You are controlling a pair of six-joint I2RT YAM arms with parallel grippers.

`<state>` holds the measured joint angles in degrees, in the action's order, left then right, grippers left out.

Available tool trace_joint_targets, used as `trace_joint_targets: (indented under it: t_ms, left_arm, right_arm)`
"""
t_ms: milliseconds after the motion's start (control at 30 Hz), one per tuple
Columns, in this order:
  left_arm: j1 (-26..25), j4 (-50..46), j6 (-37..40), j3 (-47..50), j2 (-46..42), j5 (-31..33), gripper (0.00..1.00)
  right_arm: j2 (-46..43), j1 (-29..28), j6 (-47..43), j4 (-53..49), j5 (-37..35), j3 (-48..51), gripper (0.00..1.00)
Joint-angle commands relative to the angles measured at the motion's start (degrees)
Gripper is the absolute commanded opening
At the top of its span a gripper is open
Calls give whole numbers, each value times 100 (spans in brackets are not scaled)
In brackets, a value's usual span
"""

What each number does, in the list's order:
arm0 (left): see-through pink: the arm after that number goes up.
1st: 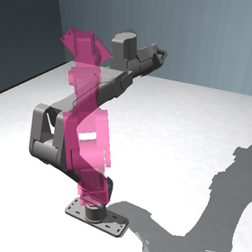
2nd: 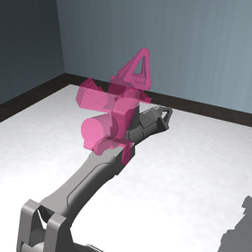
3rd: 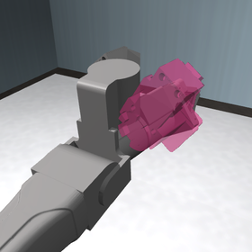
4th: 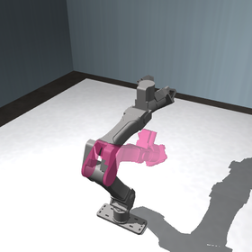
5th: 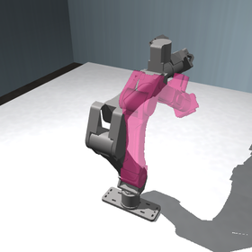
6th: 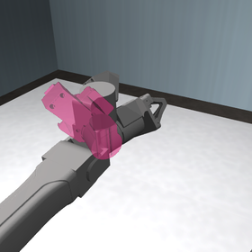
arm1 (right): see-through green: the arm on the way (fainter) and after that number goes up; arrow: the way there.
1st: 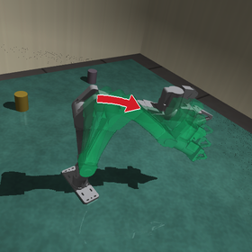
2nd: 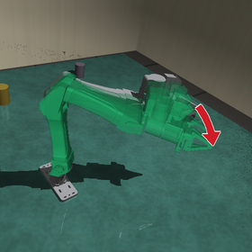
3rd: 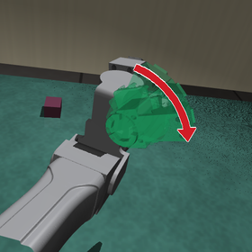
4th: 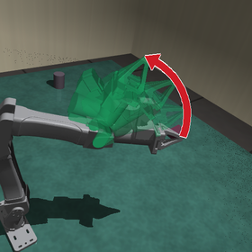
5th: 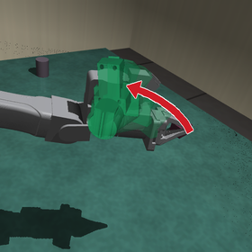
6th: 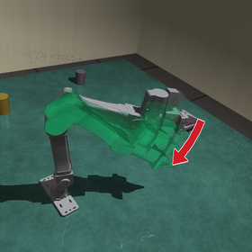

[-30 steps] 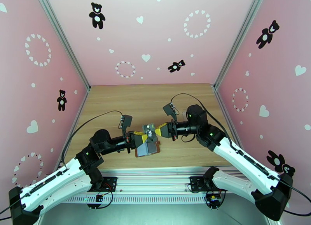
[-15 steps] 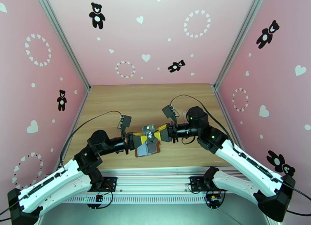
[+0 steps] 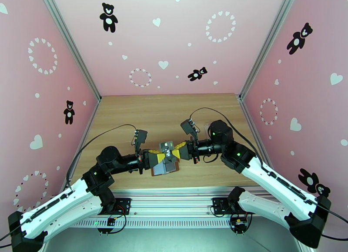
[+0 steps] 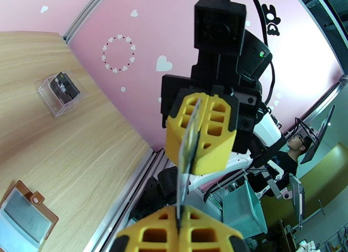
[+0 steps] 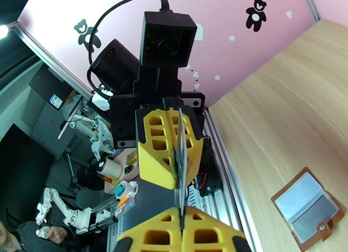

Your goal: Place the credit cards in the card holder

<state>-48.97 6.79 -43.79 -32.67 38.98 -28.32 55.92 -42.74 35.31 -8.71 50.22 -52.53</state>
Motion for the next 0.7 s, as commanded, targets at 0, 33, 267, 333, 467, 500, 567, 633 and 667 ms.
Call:
trace_joint_targets:
  t_ms: [0, 33, 267, 333, 467, 500, 567, 633, 667]
  left_arm:
    - [-25, -360, 23, -172, 33, 264, 24]
    - [-25, -635, 74, -222, -16, 498, 40]
    - [212, -4519, -612, -678, 126, 3658, 61]
    - [256, -3871, -707, -110, 88, 2915, 59]
    - [259, -2952, -1029, 717, 212, 2343, 46]
    - [257, -2864, -1052, 825, 281, 2351, 43]
    - [258, -2619, -1044, 973, 439, 2298, 41]
    - [257, -2591, -994, 958, 695, 2362, 37]
    - [261, -2612, -956, 932, 819, 2419, 36]
  right_arm:
    - [-90, -110, -150, -110, 63, -2, 0]
    - [-91, -111, -215, -219, -67, -19, 0]
    - [446, -103, -588, -1581, -1958, -231, 0]
    - [715, -101, -543, -1638, -2150, -174, 0]
    - [1457, -101, -61, -1104, -1890, 61, 0]
    - [1663, -103, 28, -965, -1854, 101, 0]
    - [1999, -106, 165, -761, -1848, 168, 0]
    - [2376, -108, 398, -493, -1845, 216, 0]
    - [2539, -112, 511, -366, -1812, 240, 0]
